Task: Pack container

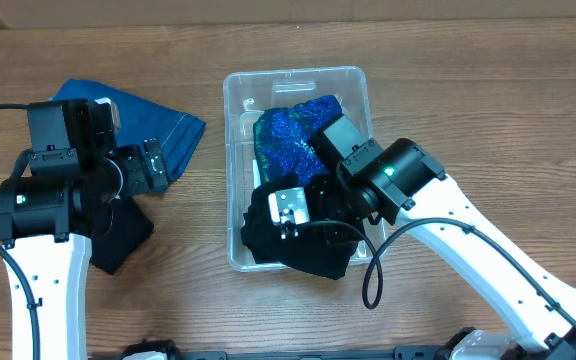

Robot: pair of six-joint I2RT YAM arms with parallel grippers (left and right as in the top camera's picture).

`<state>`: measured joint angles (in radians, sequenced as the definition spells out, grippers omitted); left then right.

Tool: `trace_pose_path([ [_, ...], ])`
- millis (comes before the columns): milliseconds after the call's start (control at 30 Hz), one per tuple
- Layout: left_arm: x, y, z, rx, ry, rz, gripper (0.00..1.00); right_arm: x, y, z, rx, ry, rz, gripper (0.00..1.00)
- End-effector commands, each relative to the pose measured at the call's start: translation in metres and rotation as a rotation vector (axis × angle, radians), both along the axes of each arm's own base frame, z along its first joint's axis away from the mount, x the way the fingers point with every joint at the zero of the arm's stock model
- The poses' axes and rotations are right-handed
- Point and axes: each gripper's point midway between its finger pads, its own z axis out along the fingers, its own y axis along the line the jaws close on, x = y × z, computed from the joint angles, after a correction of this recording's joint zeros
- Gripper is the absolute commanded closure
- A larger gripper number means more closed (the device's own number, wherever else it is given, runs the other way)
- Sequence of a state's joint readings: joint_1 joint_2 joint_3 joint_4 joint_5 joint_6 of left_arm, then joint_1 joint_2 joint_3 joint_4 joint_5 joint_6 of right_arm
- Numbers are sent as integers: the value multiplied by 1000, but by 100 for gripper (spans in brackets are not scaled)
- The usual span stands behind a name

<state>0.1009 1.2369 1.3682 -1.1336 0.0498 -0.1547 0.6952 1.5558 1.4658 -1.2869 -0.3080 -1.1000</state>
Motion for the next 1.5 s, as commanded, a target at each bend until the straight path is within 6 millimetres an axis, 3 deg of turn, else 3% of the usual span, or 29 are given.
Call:
trace_pose_path([
  [0, 3, 1, 8, -8, -23, 12, 0, -5, 5, 0, 10, 19, 25, 96],
  [100, 3, 1, 8, -8, -24, 12, 0, -1, 1, -5, -16, -12, 40, 96],
  [233, 3, 1, 8, -8, -24, 12, 0, 25, -8, -20, -90, -130, 1, 96],
  [267, 3, 1, 8, -8, -23, 12, 0, 28, -8, -22, -98, -144, -9, 80],
  [300, 2, 1, 8, -8, -23, 12, 0, 36, -9, -25, -111, -169, -34, 28],
  [333, 2, 1, 8, -9, -23, 12, 0, 46, -11, -26, -127, -201, -77, 0],
  [533, -1, 1, 6, -9, -8, 12, 0, 96, -21, -8, -131, -354, -438, 0],
  [633, 0, 1, 6, -10, -8, 12, 0, 90, -11, 6, -55, -311, -509, 0],
  [767, 0, 1, 6, -9, -9, 12, 0, 56, 18, 20, 115, -91, -548, 3],
  [800, 0, 1, 6, -10, -8, 12, 0, 43, 25, 20, 140, -18, -514, 50],
  [833, 0, 1, 6, -10, -9, 12, 0, 36, 29, 19, 154, 36, -517, 69],
  [867, 0, 1, 6, -10, -9, 12, 0, 31, 32, 16, 164, 100, -560, 82],
  [900, 0, 1, 6, -10, -9, 12, 0, 29, 33, 12, 161, 155, -623, 87],
  [1033, 0, 1, 6, -10, -9, 12, 0, 27, 33, -19, 91, 307, -838, 87],
  [1300, -1, 1, 6, -10, -8, 12, 0, 9, 33, -110, -133, 509, -908, 89],
  [1467, 0, 1, 6, -10, -9, 12, 0, 2, 27, -130, -205, 540, -920, 89],
])
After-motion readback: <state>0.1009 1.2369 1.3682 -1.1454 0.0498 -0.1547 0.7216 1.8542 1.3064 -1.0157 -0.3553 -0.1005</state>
